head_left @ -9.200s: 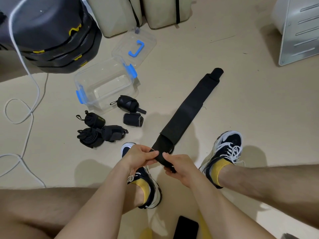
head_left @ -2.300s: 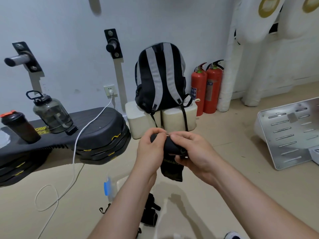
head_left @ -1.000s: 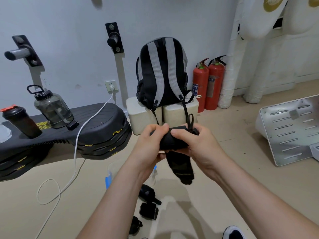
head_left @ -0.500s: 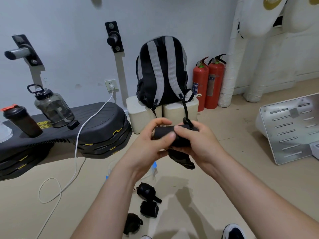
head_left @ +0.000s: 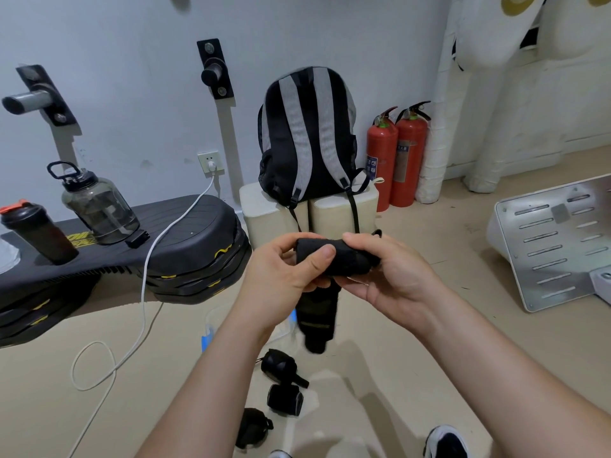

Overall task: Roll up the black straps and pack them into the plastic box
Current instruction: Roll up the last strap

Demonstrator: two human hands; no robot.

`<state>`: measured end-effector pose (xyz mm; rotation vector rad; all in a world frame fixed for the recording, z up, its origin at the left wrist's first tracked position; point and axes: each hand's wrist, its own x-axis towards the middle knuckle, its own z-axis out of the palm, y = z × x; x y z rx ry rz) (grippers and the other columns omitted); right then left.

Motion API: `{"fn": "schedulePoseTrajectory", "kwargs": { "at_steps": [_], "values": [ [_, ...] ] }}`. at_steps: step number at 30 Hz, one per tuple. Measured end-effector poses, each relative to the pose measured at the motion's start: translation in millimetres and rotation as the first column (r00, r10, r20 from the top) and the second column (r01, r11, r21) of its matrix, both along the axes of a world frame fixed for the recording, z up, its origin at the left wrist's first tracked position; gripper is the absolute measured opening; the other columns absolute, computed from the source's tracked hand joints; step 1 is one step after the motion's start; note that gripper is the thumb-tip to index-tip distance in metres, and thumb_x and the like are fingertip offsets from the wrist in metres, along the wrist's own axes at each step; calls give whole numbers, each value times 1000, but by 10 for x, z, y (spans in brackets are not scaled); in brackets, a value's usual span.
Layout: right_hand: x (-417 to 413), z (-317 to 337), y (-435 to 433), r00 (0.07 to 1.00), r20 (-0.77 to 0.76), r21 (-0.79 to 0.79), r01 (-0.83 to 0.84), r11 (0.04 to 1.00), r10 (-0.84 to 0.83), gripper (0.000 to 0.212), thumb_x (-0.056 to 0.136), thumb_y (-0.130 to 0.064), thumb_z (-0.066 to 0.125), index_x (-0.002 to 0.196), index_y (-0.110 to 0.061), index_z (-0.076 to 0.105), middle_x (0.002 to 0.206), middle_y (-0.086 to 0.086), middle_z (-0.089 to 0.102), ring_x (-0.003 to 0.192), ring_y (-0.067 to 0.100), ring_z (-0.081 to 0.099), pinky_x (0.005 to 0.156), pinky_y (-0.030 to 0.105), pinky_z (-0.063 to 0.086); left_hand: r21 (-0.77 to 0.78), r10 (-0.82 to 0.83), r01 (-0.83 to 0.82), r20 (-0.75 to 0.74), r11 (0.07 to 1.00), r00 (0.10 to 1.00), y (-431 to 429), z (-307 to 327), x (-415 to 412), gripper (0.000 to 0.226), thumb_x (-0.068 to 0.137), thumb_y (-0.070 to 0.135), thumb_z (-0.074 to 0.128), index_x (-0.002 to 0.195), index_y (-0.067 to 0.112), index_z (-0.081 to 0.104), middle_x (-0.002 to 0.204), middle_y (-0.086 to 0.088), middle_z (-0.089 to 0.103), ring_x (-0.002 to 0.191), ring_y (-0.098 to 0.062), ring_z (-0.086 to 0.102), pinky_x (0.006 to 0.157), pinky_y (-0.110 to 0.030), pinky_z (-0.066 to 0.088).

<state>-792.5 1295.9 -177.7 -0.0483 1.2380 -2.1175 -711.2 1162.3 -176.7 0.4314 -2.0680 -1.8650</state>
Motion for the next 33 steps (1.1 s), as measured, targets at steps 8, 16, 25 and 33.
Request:
{"fn": "schedulePoseTrajectory", "kwargs": {
  "at_steps": [8, 16, 25, 33],
  "values": [
    [-15, -36, 5, 994, -97, 46, 49, 998, -44, 25, 85, -5, 71, 91, -18, 50, 96, 11, 67, 86, 26, 66, 58, 32, 56, 119, 99, -103, 33, 988, 994, 81, 26, -54, 21, 88, 30, 72, 96, 11, 70, 78, 1, 72, 67, -11, 70, 59, -20, 54],
    [17, -59, -34, 985, -159, 79, 79, 994, -66, 29, 85, -4, 73, 107, -13, 56, 102, 11, 66, 77, 18, 69, 65, 36, 60, 335, 107, -174, 207, 926, 972, 124, 7, -98, 23, 93, 26, 67, 107, 8, 61, 68, -5, 68, 45, -17, 58, 41, -21, 44],
    [19, -87, 19, 925, -338, 194, -111, 975, 172, 26, 98, -3, 53, 116, -13, 69, 108, 16, 74, 93, 32, 73, 75, 44, 62, 140, -3, -44, 317, 989, 948, 14, 17, -43, 23, 97, 31, 59, 80, 16, 57, 57, -2, 54, 35, -8, 39, 35, -17, 27],
    [66, -145, -57, 830, -486, 421, -51, 905, 273, 32, 98, -7, 42, 118, -20, 63, 105, 8, 74, 94, 24, 71, 77, 41, 59, -78, 81, -56, 379, 995, 922, 88, -28, -82, 42, 98, 53, 46, 79, 16, 54, 63, -1, 58, 44, -11, 49, 45, -22, 37]
  ]
}}
